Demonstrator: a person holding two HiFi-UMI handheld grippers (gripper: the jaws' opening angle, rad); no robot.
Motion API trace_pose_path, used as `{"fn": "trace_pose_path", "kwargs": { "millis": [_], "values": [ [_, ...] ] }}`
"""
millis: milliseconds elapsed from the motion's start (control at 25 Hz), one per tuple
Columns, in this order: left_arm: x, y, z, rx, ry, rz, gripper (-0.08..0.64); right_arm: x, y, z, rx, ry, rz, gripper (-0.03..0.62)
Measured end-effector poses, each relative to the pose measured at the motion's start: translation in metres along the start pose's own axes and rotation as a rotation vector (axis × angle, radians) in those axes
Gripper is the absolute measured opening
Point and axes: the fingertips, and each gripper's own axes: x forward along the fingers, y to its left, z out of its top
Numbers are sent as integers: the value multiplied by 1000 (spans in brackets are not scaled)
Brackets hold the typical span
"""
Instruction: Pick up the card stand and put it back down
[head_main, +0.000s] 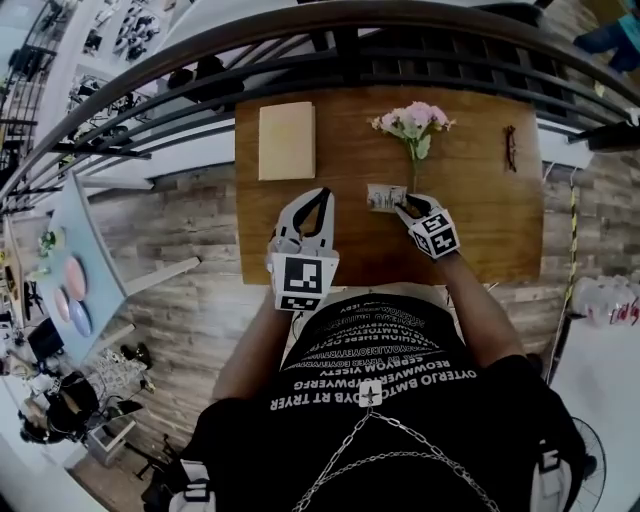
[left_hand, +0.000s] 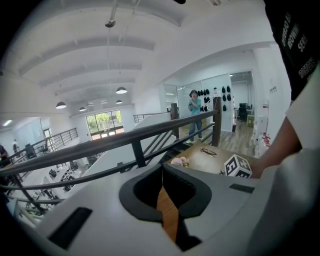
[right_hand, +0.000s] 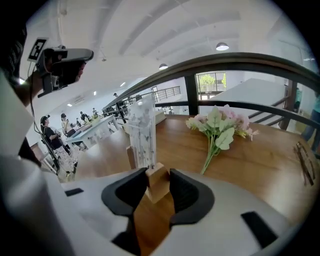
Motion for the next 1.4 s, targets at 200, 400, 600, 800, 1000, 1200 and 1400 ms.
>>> {"fn": "trace_pose_path", "kwargs": {
  "millis": [200, 400, 600, 800, 1000, 1200, 1400],
  "values": [
    [-6, 3, -6, -1, 18, 11, 28, 9, -1, -11, 15, -12, 22, 153],
    [-10, 5, -12, -11, 14, 18, 28, 16, 1, -19, -3, 2, 28, 163],
    [-15, 1, -3, -1, -27, 6, 28, 19, -2, -31, -62, 108, -16, 199],
    [-34, 4, -2, -4, -59, 13, 28, -12, -1, -20, -38, 60, -60, 242],
    [-53, 8, 9, -25, -122, 10, 28, -74, -7, 20, 6, -107, -192, 228],
    [-77, 5, 25, -1, -202, 3, 28, -154, 7, 73, -26, -290, -382, 35],
    [-101, -2, 32, 32, -243, 5, 26, -227, 37, 112, -57, -413, -480, 14]
  ]
}}
